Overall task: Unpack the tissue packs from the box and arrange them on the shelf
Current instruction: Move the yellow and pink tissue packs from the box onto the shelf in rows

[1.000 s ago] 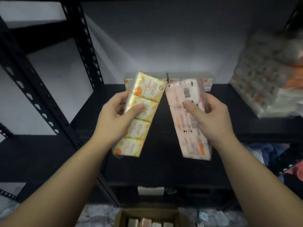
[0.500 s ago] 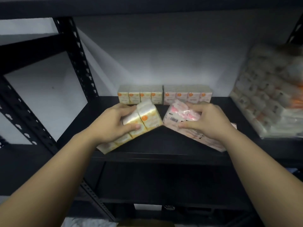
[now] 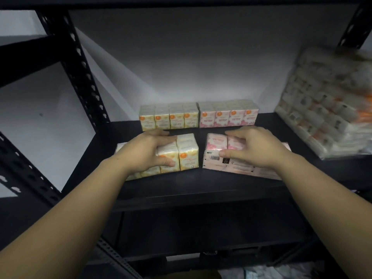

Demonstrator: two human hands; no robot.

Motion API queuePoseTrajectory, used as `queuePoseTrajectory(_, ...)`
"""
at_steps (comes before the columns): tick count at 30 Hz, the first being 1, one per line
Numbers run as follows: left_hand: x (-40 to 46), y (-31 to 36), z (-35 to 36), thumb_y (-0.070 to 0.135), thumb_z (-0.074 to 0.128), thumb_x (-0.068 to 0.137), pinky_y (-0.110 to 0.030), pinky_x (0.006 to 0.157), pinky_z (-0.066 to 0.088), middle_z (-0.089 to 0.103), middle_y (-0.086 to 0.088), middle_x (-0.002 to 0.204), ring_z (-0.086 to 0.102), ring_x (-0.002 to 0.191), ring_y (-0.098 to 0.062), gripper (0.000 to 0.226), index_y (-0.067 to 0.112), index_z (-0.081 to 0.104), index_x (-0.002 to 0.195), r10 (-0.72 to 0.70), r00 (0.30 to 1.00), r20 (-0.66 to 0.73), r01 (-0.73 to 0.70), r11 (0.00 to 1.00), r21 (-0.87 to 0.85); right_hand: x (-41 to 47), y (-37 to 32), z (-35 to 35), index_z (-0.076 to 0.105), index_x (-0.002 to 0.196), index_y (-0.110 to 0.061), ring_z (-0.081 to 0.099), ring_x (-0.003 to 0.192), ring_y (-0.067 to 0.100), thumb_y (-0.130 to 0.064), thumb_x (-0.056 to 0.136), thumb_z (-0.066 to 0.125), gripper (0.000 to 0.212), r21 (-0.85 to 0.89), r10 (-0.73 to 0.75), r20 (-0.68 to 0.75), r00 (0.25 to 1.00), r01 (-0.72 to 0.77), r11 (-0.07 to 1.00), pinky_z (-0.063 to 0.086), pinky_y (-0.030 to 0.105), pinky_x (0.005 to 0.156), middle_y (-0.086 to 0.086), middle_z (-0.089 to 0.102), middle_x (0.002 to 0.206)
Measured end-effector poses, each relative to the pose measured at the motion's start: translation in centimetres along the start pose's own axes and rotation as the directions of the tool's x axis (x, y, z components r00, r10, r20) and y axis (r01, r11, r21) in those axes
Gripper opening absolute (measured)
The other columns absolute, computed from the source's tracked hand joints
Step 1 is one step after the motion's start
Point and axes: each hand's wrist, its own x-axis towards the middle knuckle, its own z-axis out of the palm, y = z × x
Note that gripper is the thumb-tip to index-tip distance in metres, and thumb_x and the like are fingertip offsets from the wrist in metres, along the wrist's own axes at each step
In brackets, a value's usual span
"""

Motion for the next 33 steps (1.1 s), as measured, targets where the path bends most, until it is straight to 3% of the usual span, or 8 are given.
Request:
queuePoseTrajectory(3,0.6,-0.2,-0.3,0.072,0.076,0.073,-0.039,0.118,0.036,0.046,0.006,0.153,0.041,0.141,-0.016,0.093,0.038,0.045,0.155,0.039,0.999,0.006,-0.039,0.999,-0.002,-0.9,0.0,-0.4,0.059,0.144,-0.033,0.053,0.137,0.021,-0.105,0.066,0.033,0.109,-0.087,0.049,-0.039,0.998,-0.052,0.995,0.040,0.056,0.113,-0.009,0.060,0.147)
queuePoseTrajectory(5,1.1,0.3,-0.4,0.090,0.064,0.066,-0.043,0.113,0.043,0.052,0.006,0.145,0.047,0.134,-0.016,0.102,0.036,0.050,0.152,0.061,0.998,0.000,-0.061,0.998,-0.020,-1.7,0.3,-0.5,0.062,0.142,-0.032,0.053,0.136,0.023,-0.102,0.070,0.032,0.105,-0.102,0.104,-0.097,0.990,-0.114,0.988,0.040,0.056,0.112,-0.008,0.063,0.144)
queuePoseTrajectory(8,2.2,2.3,-0.1,0.093,0.051,0.071,-0.041,0.107,0.046,0.058,0.004,0.139,0.053,0.128,-0.018,0.098,0.032,0.054,0.148,0.093,0.995,-0.044,-0.094,0.995,-0.032,-2.9,1.4,-0.4,0.068,0.134,-0.029,0.056,0.132,0.026,-0.095,0.076,0.033,0.095,-0.044,0.211,-0.218,0.953,-0.226,0.973,0.044,0.055,0.109,-0.004,0.068,0.136)
queuePoseTrajectory(16,6.2,9.0,0.7,0.079,0.041,0.093,-0.042,0.113,0.040,0.044,-0.001,0.162,0.044,0.144,-0.026,0.084,0.029,0.034,0.161,0.089,0.994,0.061,-0.090,0.996,0.019,-5.3,4.4,-0.3,0.061,0.140,-0.025,0.052,0.132,0.031,-0.087,0.079,0.051,0.088,0.084,0.375,-0.235,0.897,-0.365,0.927,0.047,0.051,0.108,0.009,0.059,0.139)
queuePoseTrajectory(21,7.9,10.8,1.3,0.079,0.030,0.096,-0.061,0.125,0.017,0.041,-0.004,0.164,0.039,0.149,-0.031,0.085,0.025,0.030,0.162,-0.032,0.984,0.178,0.009,0.992,0.126,-5.1,6.5,-0.3,0.044,0.152,-0.024,0.055,0.132,0.031,-0.096,0.077,0.041,0.104,0.135,0.511,-0.109,0.853,-0.496,0.858,0.051,0.048,0.099,0.008,0.056,0.147)
queuePoseTrajectory(23,8.3,11.3,1.6,0.076,0.036,0.097,-0.062,0.124,0.020,0.047,-0.005,0.159,0.045,0.145,-0.032,0.081,0.024,0.034,0.160,-0.054,0.984,0.167,0.039,0.995,0.090,-5.2,7.0,-0.1,0.045,0.151,-0.024,0.059,0.125,0.029,-0.092,0.081,0.044,0.097,0.185,0.504,-0.092,0.859,-0.482,0.856,0.052,0.044,0.094,0.007,0.060,0.142)
queuePoseTrajectory(28,8.7,12.9,1.9,0.066,0.063,0.092,-0.039,0.101,0.052,0.062,-0.001,0.144,0.061,0.125,-0.024,0.075,0.024,0.047,0.152,-0.042,0.999,0.006,0.042,0.995,-0.088,-4.4,8.8,-0.7,0.057,0.137,-0.021,0.061,0.100,0.021,-0.079,0.084,0.060,0.078,0.274,0.426,-0.193,0.884,-0.368,0.888,0.051,0.036,0.080,0.003,0.069,0.121)
queuePoseTrajectory(33,8.9,13.7,2.4,0.059,0.085,0.075,-0.033,0.078,0.051,0.065,0.006,0.118,0.060,0.098,-0.014,0.067,0.027,0.057,0.126,-0.055,0.995,-0.089,0.046,0.994,-0.099,-4.7,10.1,-0.6,0.056,0.123,-0.024,0.062,0.103,0.019,-0.070,0.075,0.079,0.071,0.351,0.385,-0.275,0.881,-0.281,0.893,0.046,0.032,0.076,-0.004,0.065,0.117)
